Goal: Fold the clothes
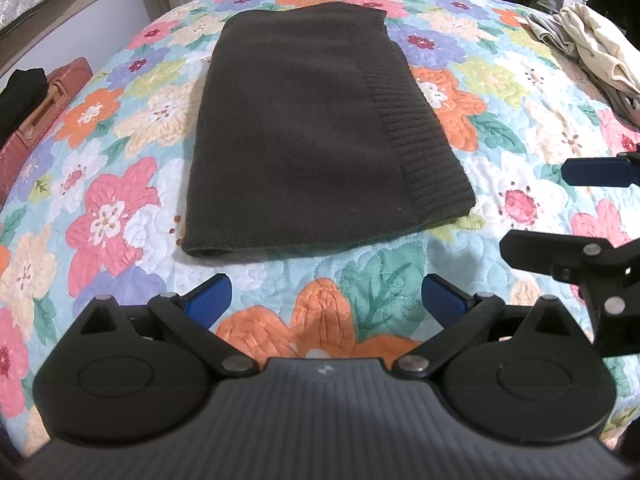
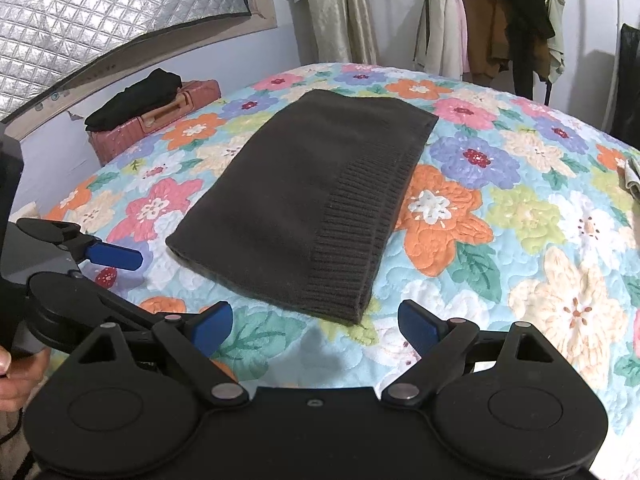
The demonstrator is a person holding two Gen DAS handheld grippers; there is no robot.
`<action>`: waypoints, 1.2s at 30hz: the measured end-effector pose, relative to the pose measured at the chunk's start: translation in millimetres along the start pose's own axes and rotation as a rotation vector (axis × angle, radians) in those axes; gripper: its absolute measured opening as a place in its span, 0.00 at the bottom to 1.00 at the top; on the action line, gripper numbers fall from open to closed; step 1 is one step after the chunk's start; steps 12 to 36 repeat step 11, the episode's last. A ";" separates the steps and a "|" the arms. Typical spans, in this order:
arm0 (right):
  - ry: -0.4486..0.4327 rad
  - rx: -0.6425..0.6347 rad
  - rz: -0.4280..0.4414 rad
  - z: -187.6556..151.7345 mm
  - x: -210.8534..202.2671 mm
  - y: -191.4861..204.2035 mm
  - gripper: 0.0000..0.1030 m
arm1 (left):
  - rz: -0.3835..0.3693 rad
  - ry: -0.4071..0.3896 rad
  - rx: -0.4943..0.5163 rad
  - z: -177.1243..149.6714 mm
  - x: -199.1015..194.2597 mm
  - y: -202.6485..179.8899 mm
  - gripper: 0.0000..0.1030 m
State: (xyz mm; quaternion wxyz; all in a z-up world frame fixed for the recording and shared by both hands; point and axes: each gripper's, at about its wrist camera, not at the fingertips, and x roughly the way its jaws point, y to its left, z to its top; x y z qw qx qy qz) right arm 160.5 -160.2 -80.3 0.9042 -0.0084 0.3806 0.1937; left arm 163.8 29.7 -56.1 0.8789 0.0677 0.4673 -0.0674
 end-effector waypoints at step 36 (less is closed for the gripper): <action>0.020 -0.018 -0.014 0.7 4.1 3.6 0.91 | -0.016 0.011 -0.007 -0.2 2.2 3.1 1.00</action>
